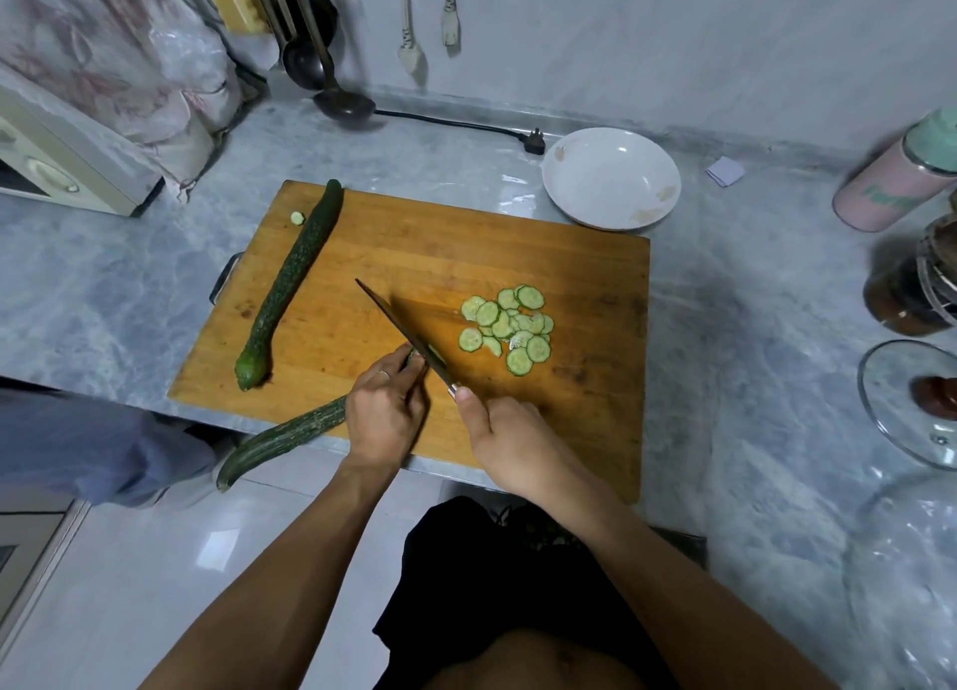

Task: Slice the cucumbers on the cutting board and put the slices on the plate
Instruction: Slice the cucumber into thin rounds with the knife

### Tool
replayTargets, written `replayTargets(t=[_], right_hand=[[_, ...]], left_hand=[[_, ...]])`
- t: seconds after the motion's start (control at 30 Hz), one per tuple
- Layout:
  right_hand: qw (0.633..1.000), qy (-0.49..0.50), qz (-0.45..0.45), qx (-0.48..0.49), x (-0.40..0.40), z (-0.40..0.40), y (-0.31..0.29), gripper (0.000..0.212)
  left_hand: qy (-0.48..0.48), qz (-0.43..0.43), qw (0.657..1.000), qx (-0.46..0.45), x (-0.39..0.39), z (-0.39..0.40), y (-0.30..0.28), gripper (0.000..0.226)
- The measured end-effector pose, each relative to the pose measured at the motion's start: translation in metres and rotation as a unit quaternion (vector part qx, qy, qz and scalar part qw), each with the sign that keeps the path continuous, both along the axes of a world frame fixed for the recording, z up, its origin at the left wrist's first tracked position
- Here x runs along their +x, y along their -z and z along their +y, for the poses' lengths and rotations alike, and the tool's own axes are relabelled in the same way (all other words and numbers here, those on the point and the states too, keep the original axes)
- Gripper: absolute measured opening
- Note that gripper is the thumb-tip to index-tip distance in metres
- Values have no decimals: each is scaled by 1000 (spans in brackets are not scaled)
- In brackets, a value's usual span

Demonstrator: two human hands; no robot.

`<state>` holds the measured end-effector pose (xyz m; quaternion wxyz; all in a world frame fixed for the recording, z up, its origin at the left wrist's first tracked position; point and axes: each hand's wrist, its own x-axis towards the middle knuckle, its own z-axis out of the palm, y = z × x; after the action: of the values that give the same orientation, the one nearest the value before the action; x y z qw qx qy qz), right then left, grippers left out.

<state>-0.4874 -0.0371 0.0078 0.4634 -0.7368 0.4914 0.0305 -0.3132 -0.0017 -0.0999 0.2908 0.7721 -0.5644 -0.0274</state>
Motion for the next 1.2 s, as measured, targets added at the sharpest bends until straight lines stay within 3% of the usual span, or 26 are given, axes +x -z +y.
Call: replayTargets(t=[0.17,0.37,0.53,0.8,0.9,1.2], right_hand=[[1000,15,-15,14,-5,-9,-3,66],[978,127,-73,151,-21,-21,-7,66],[987,124,-46,93,-41,-28,-8,69],[999,24,-46,7,-28,-8,-18,74],[999,-18,-35,-27,-21,0,-20,66],[998,-55,-26,-34,-26,5,-21,61]], left_hand=[[-13,3,1000,-28,-3,0,-4,26],[-1,22,998,-58,-2,2,-11,23],[-6,44,998,-45,-1,3,-10,23],[-2,51,998,-48,1,3,-11,23],[5,48,998,-43,2,4,-10,24],[7,64,997,-34,4,3,-8,28]])
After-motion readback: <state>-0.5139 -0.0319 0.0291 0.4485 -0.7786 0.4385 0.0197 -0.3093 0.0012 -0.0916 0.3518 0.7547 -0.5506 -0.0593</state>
